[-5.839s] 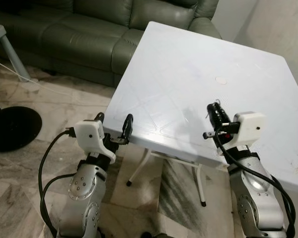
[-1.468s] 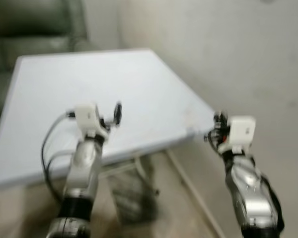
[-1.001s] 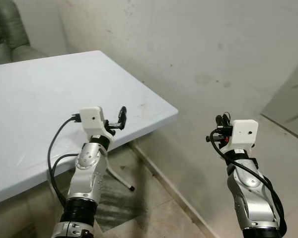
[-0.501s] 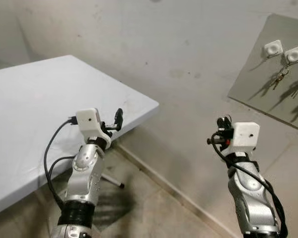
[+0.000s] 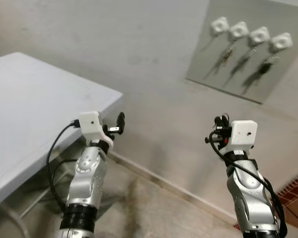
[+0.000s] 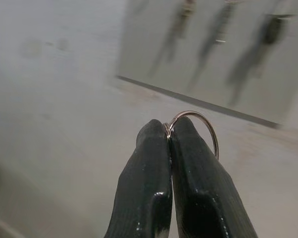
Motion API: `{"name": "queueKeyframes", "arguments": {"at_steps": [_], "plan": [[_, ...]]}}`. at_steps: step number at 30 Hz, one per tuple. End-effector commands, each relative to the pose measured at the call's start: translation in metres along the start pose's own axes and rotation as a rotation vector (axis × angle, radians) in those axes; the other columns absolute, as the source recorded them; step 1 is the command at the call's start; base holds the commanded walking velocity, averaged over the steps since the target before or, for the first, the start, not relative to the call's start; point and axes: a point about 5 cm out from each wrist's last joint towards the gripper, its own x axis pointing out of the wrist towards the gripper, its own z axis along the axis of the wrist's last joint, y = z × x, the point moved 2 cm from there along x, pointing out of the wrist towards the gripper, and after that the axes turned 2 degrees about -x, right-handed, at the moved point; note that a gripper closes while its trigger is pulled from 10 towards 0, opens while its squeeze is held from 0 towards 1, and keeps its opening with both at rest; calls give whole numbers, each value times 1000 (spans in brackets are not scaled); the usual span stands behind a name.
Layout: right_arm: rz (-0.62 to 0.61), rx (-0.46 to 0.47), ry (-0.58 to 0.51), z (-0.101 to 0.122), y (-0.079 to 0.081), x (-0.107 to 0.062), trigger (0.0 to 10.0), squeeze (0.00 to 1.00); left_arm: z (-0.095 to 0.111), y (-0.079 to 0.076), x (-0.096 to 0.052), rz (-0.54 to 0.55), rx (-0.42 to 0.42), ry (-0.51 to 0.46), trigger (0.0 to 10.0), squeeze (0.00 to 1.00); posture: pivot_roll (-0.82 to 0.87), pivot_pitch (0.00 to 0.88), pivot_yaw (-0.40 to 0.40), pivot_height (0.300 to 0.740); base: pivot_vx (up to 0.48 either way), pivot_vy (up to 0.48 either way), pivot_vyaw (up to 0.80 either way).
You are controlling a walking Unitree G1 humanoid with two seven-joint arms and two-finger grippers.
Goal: Hang keys on a hook
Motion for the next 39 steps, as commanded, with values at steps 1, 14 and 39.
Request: {"name": "queueKeyframes", "arguments": {"at_steps": [1, 14, 39], "plan": [[-7, 0, -10, 4, -2, 1, 10000, 0, 3, -2, 0, -5, 4, -5, 10000, 0, 17, 3, -85, 740, 0, 0, -769], [-12, 2, -10, 4, -2, -1, 10000, 0, 2, -2, -2, -4, 5, 4, 10000, 0, 17, 3, -82, 740, 0, 0, -770], [-8, 35, -43, 8, 0, -2, 10000, 0, 3, -3, -2, -34, 48, 15, 10000, 0, 17, 14, -70, 740, 0, 0, -620]]}}
